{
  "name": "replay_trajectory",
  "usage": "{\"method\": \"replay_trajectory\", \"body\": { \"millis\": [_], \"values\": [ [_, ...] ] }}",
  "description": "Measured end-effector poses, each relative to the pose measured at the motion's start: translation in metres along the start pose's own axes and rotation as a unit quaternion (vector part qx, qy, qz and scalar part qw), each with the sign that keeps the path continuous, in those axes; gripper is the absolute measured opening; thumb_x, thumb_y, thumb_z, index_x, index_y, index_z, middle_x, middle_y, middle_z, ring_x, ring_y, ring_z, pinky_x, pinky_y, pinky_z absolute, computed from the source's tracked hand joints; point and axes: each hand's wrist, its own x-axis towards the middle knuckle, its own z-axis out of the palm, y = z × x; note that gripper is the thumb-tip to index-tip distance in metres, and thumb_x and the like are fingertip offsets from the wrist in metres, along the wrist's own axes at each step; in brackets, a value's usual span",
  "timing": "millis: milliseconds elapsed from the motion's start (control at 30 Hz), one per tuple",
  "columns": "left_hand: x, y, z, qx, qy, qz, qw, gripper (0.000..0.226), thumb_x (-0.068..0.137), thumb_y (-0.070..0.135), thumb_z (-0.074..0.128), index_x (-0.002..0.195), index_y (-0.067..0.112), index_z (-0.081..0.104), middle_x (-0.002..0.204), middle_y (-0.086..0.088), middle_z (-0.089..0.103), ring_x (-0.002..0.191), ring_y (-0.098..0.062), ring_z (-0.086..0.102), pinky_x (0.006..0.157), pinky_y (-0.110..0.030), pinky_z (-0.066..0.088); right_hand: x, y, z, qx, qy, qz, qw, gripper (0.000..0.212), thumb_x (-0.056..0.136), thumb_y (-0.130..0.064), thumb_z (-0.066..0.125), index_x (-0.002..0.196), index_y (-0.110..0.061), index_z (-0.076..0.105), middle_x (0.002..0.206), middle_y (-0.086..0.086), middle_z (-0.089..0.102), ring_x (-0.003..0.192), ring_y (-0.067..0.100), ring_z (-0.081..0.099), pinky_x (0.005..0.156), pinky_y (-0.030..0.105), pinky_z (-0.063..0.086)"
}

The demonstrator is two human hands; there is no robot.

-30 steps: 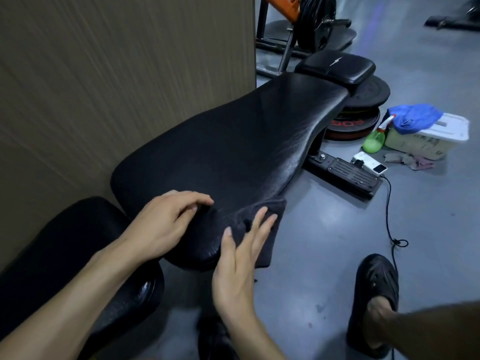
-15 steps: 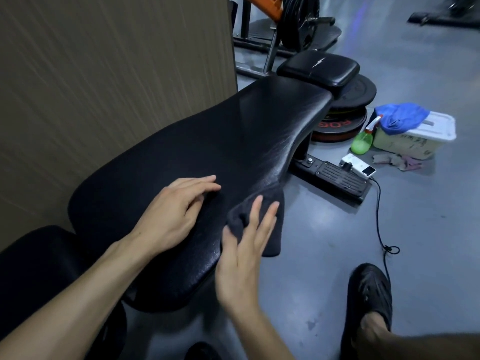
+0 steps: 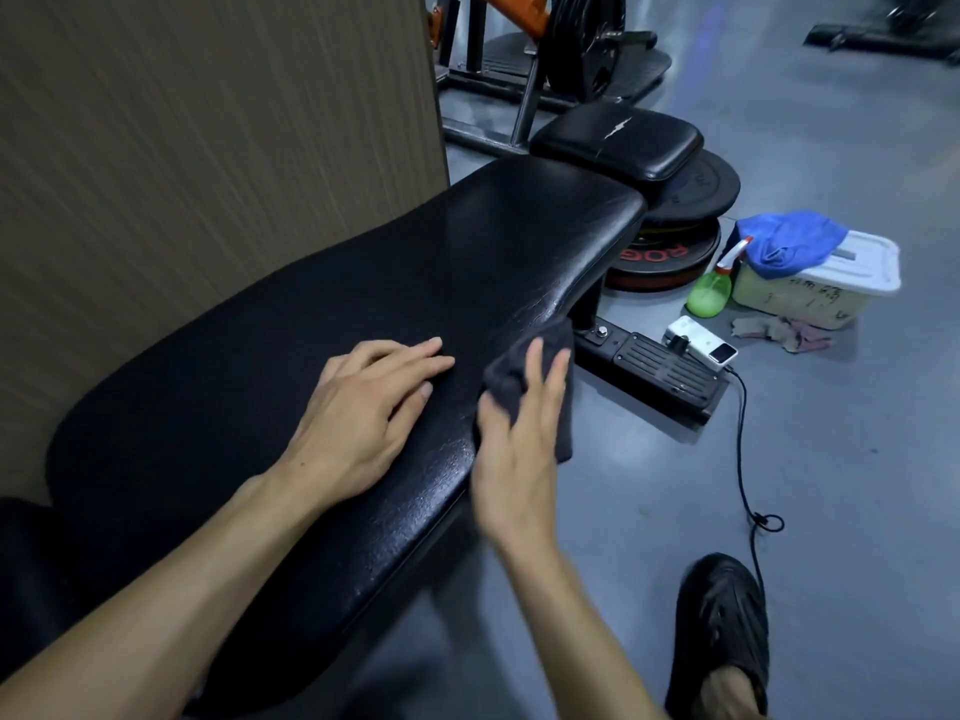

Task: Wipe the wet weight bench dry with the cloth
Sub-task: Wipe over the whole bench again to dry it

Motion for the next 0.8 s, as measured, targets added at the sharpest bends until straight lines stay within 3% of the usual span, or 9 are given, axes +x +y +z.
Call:
{"method": "replay_trajectory", "body": {
  "millis": [100,200,367,433,533,633,700,800],
  "values": [
    [-0.002,0.002,0.004,0.0,0.014,-0.008,1.0,0.04,0.103,0.045,0.035,0.138,0.042,0.055,0.148,0.028,0.045,0.13,-0.005,0.041,0.105,-0.027,0.025,0.051,-0.011,-0.016,-0.013,-0.001,0.038,0.999,0.062,0.105,-0.032,0.042,0.159,-0.038,0.013,0.167,-0.016,-0.007,0.153,0.004,-0.002,0.124,0.036,0.009],
    [-0.002,0.003,0.004,0.008,0.024,-0.014,1.0,0.041,0.103,0.046,0.034,0.138,0.041,0.054,0.148,0.03,0.044,0.131,-0.002,0.04,0.107,-0.026,0.025,0.032,-0.011,-0.014,0.019,0.009,0.024,0.999,0.059,0.106,-0.028,0.042,0.158,-0.037,0.015,0.166,-0.021,-0.005,0.15,-0.004,-0.002,0.124,0.032,0.009],
    [-0.003,0.005,0.005,0.024,0.03,-0.031,0.999,0.043,0.104,0.044,0.033,0.142,0.037,0.052,0.151,0.027,0.041,0.134,-0.004,0.04,0.108,-0.025,0.024,-0.032,-0.008,-0.001,0.044,-0.016,-0.004,0.999,0.071,0.095,-0.04,0.042,0.151,-0.059,0.004,0.161,-0.035,-0.008,0.151,-0.003,0.002,0.123,0.047,0.02],
    [-0.003,0.006,0.004,0.036,0.032,-0.038,0.998,0.044,0.104,0.046,0.033,0.143,0.036,0.051,0.153,0.025,0.039,0.138,-0.006,0.038,0.111,-0.026,0.024,-0.006,-0.007,-0.005,0.027,-0.007,-0.006,1.0,0.069,0.093,-0.044,0.041,0.155,-0.05,0.011,0.161,-0.033,-0.01,0.15,-0.005,-0.001,0.124,0.041,0.017],
    [-0.002,0.007,0.005,0.049,0.026,-0.046,0.997,0.046,0.104,0.049,0.03,0.145,0.037,0.049,0.156,0.024,0.037,0.143,-0.007,0.034,0.114,-0.029,0.024,0.078,-0.011,-0.019,0.011,-0.001,0.041,0.999,0.061,0.102,-0.033,0.043,0.158,-0.037,0.017,0.166,-0.019,-0.007,0.151,0.001,0.007,0.114,0.018,0.016],
    [0.0,0.005,0.005,0.048,0.013,-0.059,0.997,0.048,0.104,0.053,0.027,0.148,0.041,0.043,0.158,0.026,0.03,0.146,-0.003,0.026,0.116,-0.026,0.016,0.121,-0.018,-0.031,-0.002,-0.003,0.076,0.997,0.061,0.106,-0.029,0.039,0.159,-0.037,0.01,0.167,-0.013,-0.011,0.153,0.011,0.01,0.118,0.03,0.018],
    [0.001,0.005,0.005,0.048,0.009,-0.064,0.997,0.049,0.103,0.055,0.025,0.148,0.043,0.041,0.158,0.028,0.029,0.146,-0.002,0.024,0.116,-0.025,0.014,0.096,-0.014,-0.031,0.014,-0.034,0.054,0.998,0.062,0.106,-0.027,0.04,0.157,-0.041,0.008,0.165,-0.019,-0.013,0.153,0.003,0.003,0.118,0.025,0.014],
    [0.001,0.007,0.005,0.05,0.008,-0.075,0.996,0.05,0.103,0.057,0.023,0.148,0.044,0.041,0.157,0.029,0.03,0.146,0.0,0.024,0.117,-0.027,0.015,0.027,-0.004,-0.04,0.035,-0.101,0.01,0.994,0.066,0.106,-0.023,0.042,0.155,-0.044,0.005,0.159,-0.032,-0.019,0.136,-0.029,-0.004,0.101,-0.004,0.008]
  ]
}}
